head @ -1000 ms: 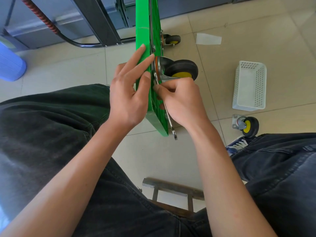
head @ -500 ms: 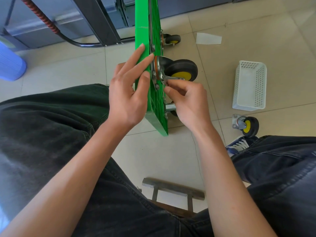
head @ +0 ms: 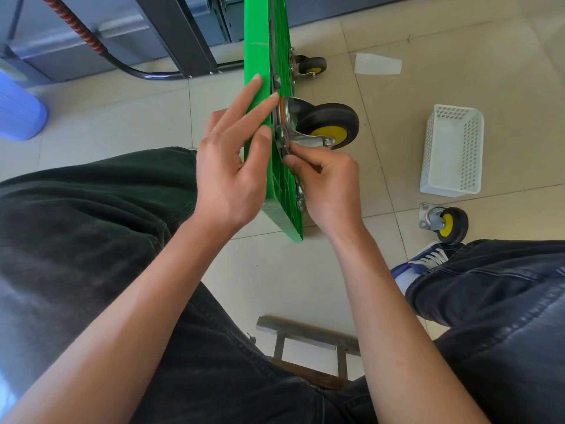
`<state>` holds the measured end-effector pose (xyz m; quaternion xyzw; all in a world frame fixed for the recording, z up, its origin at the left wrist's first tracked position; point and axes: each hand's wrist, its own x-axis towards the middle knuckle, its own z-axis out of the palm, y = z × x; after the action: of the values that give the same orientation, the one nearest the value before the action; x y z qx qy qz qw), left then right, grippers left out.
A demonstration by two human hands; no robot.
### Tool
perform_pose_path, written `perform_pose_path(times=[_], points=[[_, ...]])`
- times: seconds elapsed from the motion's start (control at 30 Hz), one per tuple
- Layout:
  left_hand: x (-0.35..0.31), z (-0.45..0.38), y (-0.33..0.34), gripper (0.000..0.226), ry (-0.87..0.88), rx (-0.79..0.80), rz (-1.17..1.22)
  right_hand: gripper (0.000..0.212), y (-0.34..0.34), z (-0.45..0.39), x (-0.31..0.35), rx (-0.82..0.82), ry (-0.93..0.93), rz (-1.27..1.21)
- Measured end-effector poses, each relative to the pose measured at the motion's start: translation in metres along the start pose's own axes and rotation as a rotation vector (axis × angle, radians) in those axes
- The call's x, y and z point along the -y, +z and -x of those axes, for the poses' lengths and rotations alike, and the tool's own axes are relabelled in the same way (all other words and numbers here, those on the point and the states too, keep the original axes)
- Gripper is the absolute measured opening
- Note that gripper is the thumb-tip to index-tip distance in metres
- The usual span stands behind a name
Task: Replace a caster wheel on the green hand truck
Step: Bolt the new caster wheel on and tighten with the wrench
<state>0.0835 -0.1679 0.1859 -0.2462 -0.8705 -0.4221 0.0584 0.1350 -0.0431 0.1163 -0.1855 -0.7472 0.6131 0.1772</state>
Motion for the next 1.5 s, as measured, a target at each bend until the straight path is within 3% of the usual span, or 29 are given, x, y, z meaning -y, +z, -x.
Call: perform_pose_path(times=[0.5, 1.13, 1.3, 1.5], points=[[-0.001, 0.0, 0.0, 0.039, -0.012, 0.006, 0.003, 0.026, 0.005, -0.003, -0.009, -0.039, -0.114, 0.061], [-0.001, 0.0, 0.001, 0.039, -0.008, -0.02, 0.002, 0.015, 0.016, 0.011, 0.006, -0.051, -0.054, 0.029], [-0.001, 0.001, 0.002, 0.039, -0.001, -0.025, -0.007, 0.059, 0.006, 0.006, 0.033, 0.06, 0.109, 0.124], [-0.001, 0.0, 0.002, 0.039, 0.007, -0.018, -0.004, 0.053, -0.003, 0.002, 0.046, 0.145, 0.191, 0.109]])
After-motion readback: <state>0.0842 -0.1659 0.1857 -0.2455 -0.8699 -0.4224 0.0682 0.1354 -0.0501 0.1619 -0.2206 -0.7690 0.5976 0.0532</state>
